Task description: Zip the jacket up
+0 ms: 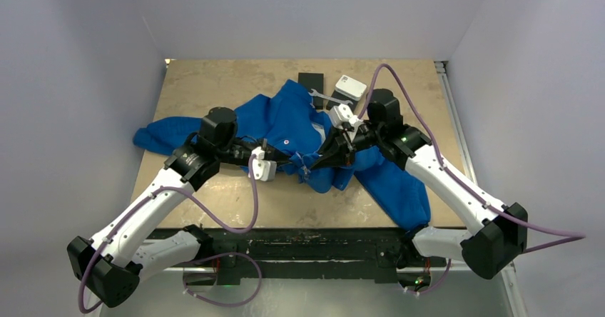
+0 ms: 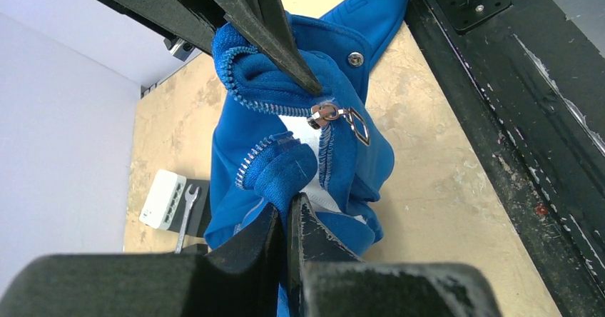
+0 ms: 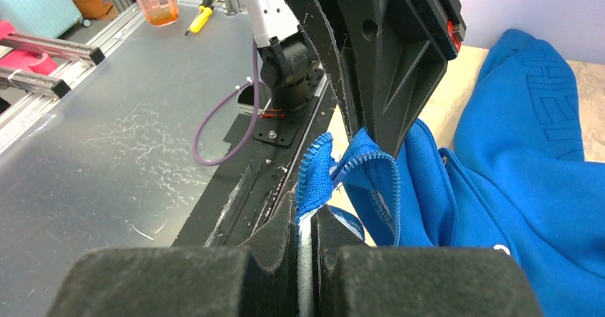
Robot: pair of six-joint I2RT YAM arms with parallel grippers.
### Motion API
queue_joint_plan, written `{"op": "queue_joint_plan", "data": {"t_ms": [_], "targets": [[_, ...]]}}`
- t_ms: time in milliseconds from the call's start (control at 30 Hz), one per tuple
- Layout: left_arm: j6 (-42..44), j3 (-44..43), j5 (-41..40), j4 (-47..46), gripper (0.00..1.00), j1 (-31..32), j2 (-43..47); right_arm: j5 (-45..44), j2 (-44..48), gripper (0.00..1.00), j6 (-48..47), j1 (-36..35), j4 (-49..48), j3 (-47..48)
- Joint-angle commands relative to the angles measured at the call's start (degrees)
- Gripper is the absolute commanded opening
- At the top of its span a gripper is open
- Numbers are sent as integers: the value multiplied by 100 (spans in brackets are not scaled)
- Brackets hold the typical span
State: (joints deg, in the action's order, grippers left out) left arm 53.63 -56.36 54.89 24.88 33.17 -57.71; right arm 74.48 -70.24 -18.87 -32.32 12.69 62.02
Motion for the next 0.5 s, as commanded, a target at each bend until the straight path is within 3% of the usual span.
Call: {"op": "queue_joint_plan", "data": {"t_ms": [0,467], "targets": [[139,14,64,-256,0,64,158,-35,-8,0,129,-3,-88,146],[454,149,-49,-111,0,93,287,-351,170,0,771,75,-676,-120]]}}
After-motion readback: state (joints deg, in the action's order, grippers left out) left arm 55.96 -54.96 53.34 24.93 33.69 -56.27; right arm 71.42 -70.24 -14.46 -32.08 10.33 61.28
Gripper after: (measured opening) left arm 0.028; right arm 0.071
